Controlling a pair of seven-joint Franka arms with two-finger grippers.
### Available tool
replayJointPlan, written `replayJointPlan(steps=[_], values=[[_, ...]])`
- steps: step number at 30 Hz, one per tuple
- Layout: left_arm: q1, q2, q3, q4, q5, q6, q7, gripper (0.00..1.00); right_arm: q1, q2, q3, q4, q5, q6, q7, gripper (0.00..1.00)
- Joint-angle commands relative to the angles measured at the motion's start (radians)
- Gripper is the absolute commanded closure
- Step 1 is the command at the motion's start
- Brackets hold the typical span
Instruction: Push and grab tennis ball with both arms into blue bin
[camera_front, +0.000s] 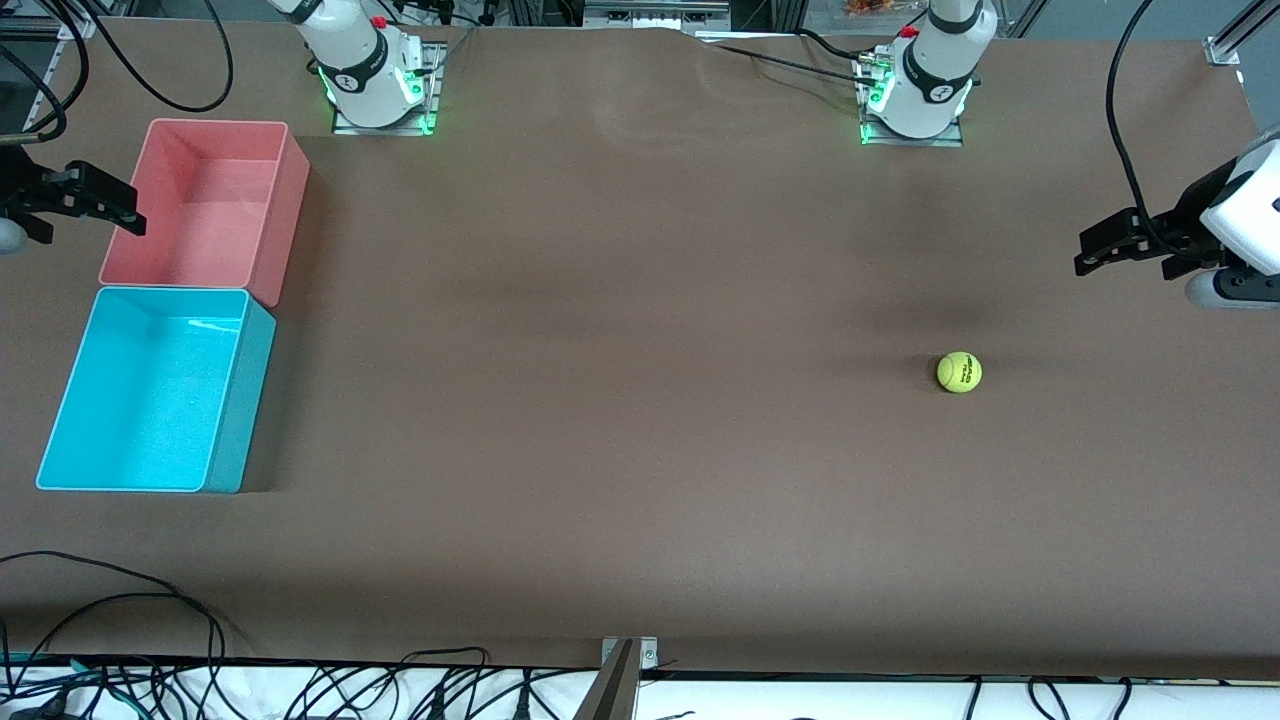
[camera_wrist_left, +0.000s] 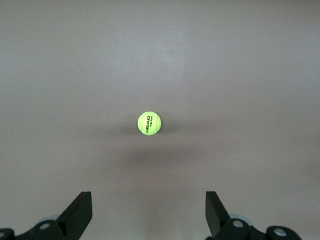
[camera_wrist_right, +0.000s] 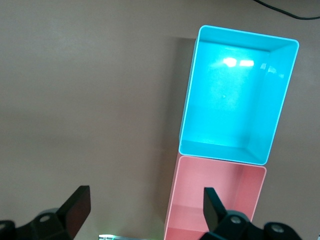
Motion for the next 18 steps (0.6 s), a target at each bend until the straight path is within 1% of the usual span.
replayJointPlan(steps=[1, 18], values=[[-0.009, -0.011, -0.002, -0.019, 0.046, 0.013, 0.024, 0.0, -0.003, -0.004, 0.001, 0.012, 0.021, -0.004, 0.006, 0.0], [-0.015, -0.011, -0.005, -0.019, 0.05, 0.012, 0.021, 0.0, -0.003, -0.006, 0.002, 0.012, 0.021, -0.005, 0.007, 0.0]])
